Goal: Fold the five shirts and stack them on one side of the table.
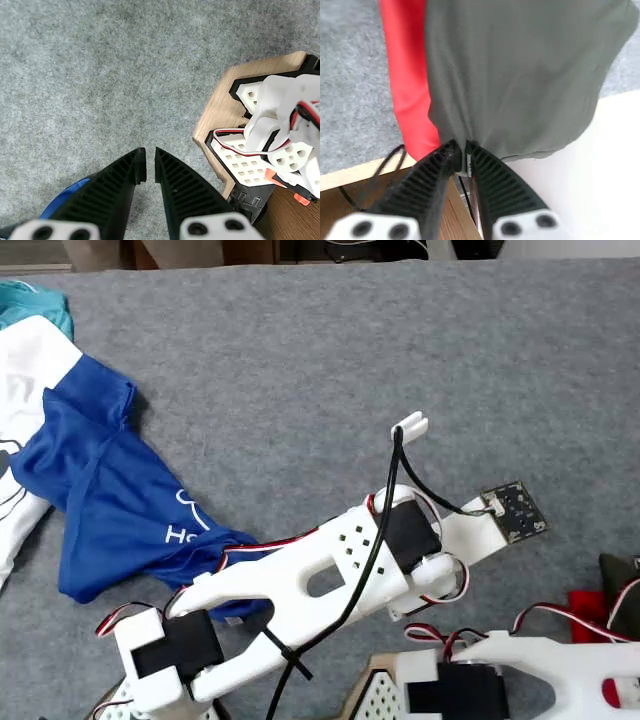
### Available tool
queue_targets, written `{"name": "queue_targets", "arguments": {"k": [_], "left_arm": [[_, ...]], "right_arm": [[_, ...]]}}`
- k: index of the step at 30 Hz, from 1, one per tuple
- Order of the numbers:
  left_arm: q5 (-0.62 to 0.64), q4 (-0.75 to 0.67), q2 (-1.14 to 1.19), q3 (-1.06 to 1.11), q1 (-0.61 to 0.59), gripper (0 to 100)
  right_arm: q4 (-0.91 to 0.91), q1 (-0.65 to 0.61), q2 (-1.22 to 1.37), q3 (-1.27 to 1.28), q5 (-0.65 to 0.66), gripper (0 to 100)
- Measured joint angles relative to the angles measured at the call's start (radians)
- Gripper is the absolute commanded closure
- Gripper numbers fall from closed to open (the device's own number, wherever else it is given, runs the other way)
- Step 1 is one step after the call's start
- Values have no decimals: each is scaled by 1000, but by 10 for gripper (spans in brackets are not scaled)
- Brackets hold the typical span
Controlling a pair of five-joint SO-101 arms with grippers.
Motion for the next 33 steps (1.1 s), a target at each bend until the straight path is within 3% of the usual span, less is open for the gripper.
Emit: {"name": "queue_targets", "arguments": {"k": [18,33], "left_arm": [[0,0,0,0,0,951],[0,0,0,0,0,951]], "right_arm": [[0,75,-146,0,-37,992],[0,98,-146,11,40,988]]}}
